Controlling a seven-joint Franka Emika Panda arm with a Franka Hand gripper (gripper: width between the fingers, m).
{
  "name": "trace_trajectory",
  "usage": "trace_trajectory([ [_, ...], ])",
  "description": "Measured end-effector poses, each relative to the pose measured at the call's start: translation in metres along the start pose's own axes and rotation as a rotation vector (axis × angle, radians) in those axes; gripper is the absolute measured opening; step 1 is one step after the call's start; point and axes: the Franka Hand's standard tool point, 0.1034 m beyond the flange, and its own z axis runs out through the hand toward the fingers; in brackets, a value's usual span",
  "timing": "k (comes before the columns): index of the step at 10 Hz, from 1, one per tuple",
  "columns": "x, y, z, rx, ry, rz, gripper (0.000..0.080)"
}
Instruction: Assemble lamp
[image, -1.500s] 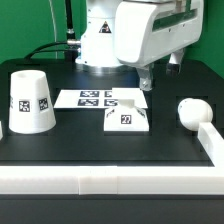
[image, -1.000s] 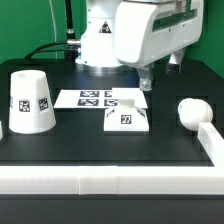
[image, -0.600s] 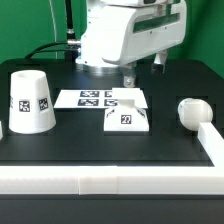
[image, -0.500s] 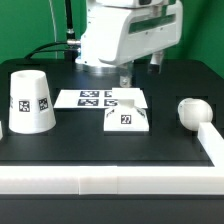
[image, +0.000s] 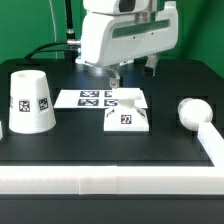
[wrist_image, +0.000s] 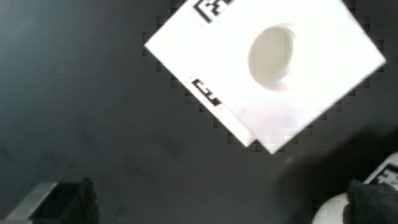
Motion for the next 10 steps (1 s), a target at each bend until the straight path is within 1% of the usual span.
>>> trace_trajectory([
  [1,0.0,0.0,0.0,0.0,0.0,0.023,0.07],
  [2,-0.004,-0.001,0.0,0.005,0.003,0.158,0.07],
  [3,-0.012,-0.004,0.002,0.015,-0.004,0.265,0.07],
  [4,-0.019,-0.009,0.009,0.017,-0.004,0.396,0.07],
  [5,-0.024,-0.014,0.013,0.02,-0.01,0.44,0.07],
  [9,-0.02,-0.018,0.014,0.051,-0.005,0.738,0.07],
  [10,-0.025,-0.019,0.018,0.054,-0.014,0.802,0.07],
])
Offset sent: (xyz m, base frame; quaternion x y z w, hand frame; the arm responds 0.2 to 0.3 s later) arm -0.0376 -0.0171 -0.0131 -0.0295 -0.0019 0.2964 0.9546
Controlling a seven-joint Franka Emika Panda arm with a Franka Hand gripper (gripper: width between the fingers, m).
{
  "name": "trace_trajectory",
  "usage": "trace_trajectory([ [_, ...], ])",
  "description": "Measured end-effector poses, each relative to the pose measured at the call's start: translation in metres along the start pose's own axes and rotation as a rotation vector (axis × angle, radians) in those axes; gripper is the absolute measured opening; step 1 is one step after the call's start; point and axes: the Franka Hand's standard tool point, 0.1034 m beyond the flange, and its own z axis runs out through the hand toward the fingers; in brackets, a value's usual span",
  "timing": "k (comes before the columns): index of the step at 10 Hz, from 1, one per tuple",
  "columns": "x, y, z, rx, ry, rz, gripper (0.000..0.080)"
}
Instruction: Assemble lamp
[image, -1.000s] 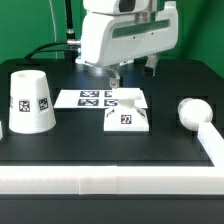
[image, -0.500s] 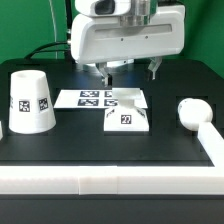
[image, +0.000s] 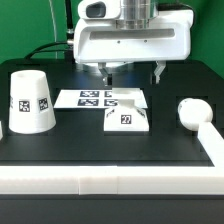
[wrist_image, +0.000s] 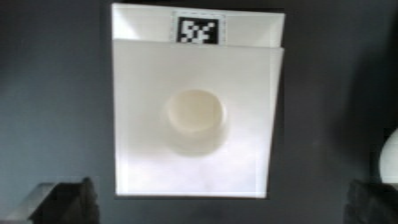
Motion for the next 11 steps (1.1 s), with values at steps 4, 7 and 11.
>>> trace_trajectory([
  [4,-0.006,0.005,0.016,0.007,0.003,0.046,0.07],
  [7,-0.007,0.005,0.03,0.007,0.005,0.013,0.07],
  [11,-0.008,0.005,0.033,0.007,0.002,-0.015,0.057],
])
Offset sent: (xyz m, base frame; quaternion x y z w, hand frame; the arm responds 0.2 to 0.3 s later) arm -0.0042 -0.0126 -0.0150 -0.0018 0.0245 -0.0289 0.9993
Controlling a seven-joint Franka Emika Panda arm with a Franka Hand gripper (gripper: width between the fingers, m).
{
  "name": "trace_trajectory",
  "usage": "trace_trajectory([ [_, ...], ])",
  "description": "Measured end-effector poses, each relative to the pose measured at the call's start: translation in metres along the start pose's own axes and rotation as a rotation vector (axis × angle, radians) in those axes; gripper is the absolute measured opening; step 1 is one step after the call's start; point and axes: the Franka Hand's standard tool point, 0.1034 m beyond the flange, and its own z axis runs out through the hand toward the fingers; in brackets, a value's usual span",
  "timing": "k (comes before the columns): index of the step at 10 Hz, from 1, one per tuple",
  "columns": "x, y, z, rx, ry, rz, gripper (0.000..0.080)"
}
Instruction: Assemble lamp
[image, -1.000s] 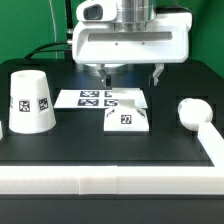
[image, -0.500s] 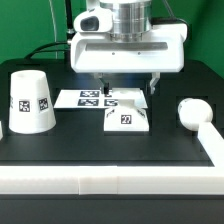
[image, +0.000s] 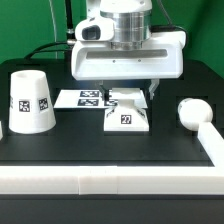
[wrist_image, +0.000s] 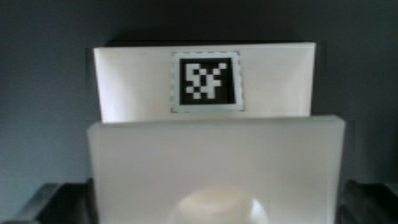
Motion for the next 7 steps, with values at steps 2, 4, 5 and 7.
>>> trace_trajectory([
  [2,0.0001,-0.0001,0.0,0.0,0.0,-0.002,0.0534],
  [4,0.0001,-0.0001,0.0,0.0,0.0,-0.003,0.0534],
  [5,0.0001,-0.0001,0.0,0.0,0.0,-0.004,0.0534],
  [7,0.0001,-0.0001,0.0,0.0,0.0,-0.005,0.0534],
])
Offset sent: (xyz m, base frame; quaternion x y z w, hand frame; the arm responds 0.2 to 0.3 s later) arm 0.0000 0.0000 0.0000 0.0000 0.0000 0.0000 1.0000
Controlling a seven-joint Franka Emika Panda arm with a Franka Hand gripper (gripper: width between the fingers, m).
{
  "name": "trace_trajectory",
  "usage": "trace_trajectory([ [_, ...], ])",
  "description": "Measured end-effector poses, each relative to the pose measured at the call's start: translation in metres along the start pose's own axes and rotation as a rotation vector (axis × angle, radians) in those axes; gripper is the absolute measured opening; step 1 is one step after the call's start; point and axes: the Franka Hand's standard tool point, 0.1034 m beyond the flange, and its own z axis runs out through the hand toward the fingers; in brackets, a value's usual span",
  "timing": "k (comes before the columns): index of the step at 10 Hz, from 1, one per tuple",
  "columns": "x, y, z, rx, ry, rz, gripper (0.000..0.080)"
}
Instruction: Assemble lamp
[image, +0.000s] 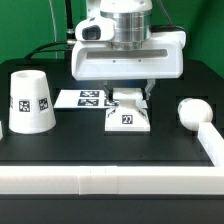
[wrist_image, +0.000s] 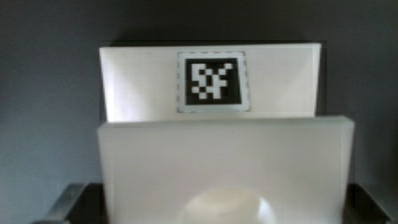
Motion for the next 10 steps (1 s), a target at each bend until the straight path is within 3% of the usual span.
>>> trace_trajectory([
  [1,0.001,-0.001,0.0,0.0,0.0,-0.001,0.0534],
  [3,0.028,-0.012,-0.002,0.008,0.026,-0.017,0.0534],
  [5,0.075,-0.032,-0.004,0.019,0.063,-0.04,0.0534],
  [7,0.112,-0.047,-0.006,0.028,0.093,-0.05,0.0535],
  [10,0.154,-0.061,-0.008,0.042,0.152,-0.042,0.0535],
])
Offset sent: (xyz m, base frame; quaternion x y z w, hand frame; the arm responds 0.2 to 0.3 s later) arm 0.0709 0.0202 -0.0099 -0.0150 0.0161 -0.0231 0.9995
